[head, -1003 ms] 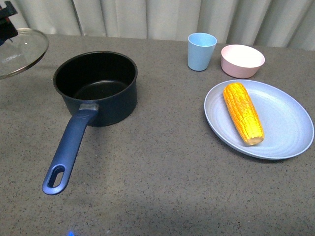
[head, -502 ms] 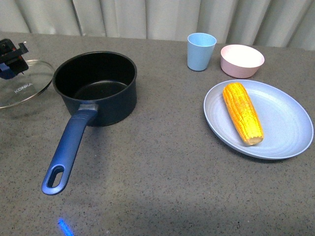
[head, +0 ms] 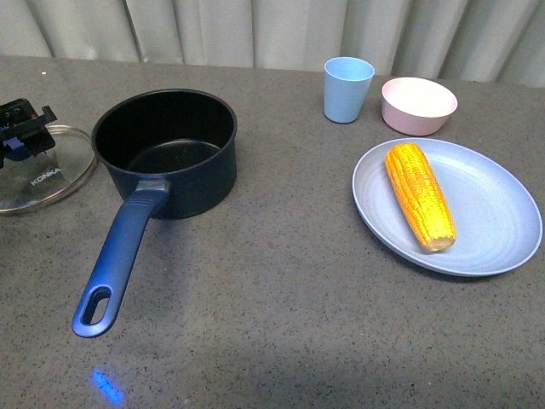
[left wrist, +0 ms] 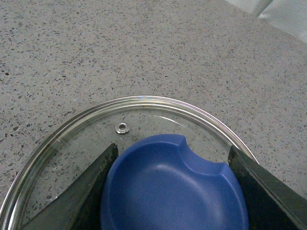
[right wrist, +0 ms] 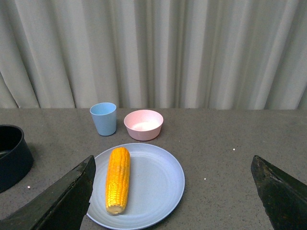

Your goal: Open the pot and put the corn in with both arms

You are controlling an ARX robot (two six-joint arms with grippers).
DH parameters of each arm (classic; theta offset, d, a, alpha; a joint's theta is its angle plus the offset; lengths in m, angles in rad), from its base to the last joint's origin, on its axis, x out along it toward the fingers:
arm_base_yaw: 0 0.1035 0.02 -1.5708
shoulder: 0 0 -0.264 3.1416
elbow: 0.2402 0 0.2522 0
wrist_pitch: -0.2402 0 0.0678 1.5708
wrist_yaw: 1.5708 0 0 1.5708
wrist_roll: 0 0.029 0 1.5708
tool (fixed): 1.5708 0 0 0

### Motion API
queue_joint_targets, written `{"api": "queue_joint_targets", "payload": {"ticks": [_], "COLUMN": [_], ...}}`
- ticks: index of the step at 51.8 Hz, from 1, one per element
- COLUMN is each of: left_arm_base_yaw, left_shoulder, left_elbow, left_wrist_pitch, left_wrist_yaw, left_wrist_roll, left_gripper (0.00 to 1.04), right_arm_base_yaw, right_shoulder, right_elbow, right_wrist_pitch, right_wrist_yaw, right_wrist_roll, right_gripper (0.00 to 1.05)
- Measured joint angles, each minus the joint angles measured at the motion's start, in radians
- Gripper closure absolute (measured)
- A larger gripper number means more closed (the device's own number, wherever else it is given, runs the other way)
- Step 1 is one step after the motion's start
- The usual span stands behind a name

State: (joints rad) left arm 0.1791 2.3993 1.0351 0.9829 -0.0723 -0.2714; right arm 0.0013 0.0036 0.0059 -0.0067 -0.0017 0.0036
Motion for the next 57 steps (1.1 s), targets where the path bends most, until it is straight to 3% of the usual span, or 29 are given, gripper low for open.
{"api": "queue_joint_targets", "payload": {"ticks": [2,14,30,41,47,57], "left_arm_base_yaw": [0.002,0.004,-0.019,-0.078,-0.079,-0.100], "left_shoulder": [0.000,-0.010,-0.397,-0.755,-0.830,-0.928], "left_elbow": [0.000,-0.014,-0.248,-0.430,-0.539,-0.691], "left_wrist_pitch": [0.000,0.000,-0.075,-0.216,0.013,0.143], "left_wrist_yaw": [0.000,0.005,-0.015,-0.021,0.148,0.151], "left_wrist_roll": [0.000,-0.015,0.001,0.077,0.181,0.245], "left_gripper": [0.43,0.05,0.07,0.07,0.23,0.54], "right_arm_base_yaw": [0.000,0.000,0.000,0.000,0.000,0.000], "right_shoulder": [0.000,0.000,0.000,0.000,0.000,0.000], "right_elbow": [0.000,0.000,0.000,0.000,0.000,0.000], "right_wrist_pitch": [0.000,0.000,0.000,0.000,0.000,0.000], "right_wrist_yaw": [0.000,0.000,0.000,0.000,0.000,0.000], "right_wrist_roll": [0.000,0.000,0.000,0.000,0.000,0.000], "right_gripper": [0.09,0.09,0.09,0.09,0.09,0.09]}}
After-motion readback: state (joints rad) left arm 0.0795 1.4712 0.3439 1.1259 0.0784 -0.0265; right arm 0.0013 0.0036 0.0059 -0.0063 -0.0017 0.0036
